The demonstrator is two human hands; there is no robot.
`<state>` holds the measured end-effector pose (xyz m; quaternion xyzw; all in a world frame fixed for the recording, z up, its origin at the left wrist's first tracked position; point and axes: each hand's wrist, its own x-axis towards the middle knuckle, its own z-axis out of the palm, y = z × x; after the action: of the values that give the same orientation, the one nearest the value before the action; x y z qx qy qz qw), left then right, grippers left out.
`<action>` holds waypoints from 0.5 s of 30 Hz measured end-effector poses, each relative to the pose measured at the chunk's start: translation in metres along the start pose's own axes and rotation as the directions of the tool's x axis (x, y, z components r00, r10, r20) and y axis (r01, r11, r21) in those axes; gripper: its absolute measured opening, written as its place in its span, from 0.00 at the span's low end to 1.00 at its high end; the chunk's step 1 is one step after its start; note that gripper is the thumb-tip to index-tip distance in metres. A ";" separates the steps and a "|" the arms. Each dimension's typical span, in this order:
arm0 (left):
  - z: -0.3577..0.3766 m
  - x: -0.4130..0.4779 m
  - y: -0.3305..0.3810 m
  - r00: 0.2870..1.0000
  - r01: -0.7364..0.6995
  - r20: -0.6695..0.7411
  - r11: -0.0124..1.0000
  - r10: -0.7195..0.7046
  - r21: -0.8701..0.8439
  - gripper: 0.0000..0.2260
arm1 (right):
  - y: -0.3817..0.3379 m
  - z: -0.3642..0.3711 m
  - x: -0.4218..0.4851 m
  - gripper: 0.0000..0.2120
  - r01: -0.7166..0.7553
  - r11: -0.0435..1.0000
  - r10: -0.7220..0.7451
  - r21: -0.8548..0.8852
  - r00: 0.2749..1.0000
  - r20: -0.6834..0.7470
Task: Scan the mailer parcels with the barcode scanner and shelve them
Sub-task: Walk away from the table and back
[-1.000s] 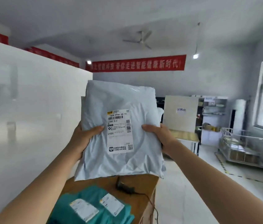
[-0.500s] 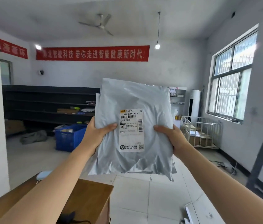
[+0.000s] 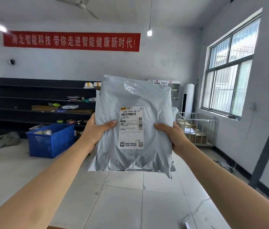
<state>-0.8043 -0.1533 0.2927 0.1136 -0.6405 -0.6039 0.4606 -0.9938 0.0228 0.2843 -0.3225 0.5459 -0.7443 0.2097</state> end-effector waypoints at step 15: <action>0.021 0.278 -0.150 0.956 0.008 -0.293 0.993 0.027 0.119 0.21 | 0.107 0.002 0.383 0.19 -0.089 0.994 0.069 0.070 0.965 0.254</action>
<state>-1.0340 -0.3712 0.2903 0.2260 -0.6003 -0.5390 0.5460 -1.2658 -0.2668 0.2789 -0.3834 0.4970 -0.7099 0.3194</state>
